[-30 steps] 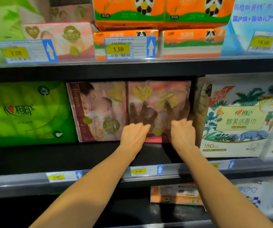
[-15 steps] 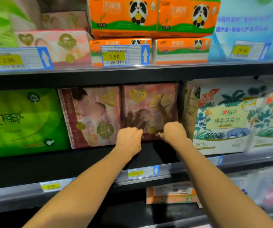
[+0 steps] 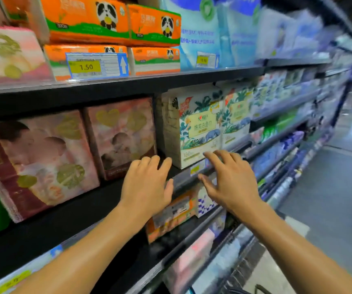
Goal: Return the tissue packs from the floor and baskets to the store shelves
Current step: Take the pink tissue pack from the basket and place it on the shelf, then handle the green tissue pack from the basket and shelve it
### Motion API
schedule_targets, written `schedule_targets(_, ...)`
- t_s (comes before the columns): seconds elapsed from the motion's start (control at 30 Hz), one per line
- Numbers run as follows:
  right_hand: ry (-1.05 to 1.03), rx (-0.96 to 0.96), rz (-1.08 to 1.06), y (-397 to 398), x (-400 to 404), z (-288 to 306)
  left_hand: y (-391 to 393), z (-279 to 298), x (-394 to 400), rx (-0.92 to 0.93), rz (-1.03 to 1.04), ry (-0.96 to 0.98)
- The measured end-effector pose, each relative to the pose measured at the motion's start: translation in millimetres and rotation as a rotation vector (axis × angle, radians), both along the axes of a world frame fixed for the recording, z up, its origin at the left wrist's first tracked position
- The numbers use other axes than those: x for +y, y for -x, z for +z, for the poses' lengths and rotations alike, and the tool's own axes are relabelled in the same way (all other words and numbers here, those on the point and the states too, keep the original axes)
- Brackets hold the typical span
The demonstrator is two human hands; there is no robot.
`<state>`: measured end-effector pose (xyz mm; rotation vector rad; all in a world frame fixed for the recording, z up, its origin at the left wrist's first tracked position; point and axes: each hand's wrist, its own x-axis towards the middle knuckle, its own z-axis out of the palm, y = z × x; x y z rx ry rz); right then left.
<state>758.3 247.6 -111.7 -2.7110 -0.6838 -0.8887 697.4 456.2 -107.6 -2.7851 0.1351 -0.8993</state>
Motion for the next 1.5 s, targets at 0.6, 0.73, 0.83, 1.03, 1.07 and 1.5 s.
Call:
schedule_targets(0.6, 0.075, 0.209, -0.685, 233, -170, -92, 73, -111, -149, 0.284, -0.594, 0.053)
schedule_targets(0.73, 0.029, 0.293, -0.780, 274, -210, -125, 94, -135, -201, 0.379, -0.678, -0.013)
schedule_targets(0.83, 0.008, 0.372, -0.852, 300, -243, -147, 105, -154, -241, 0.419, -0.734, -0.057)
schedule_targets(1.03, -0.057, 0.499, -0.944, 336, -320, -202, 116, -195, -336, 0.549, -0.843, -0.113)
schedule_targets(1.07, -0.060, 0.525, -0.955, 340, -333, -213, 118, -204, -353, 0.567, -0.859, -0.121)
schedule_targets(1.5, -0.238, 0.934, -0.938, 368, -422, -442, 138, -399, -518, 0.823, -0.891, -0.315)
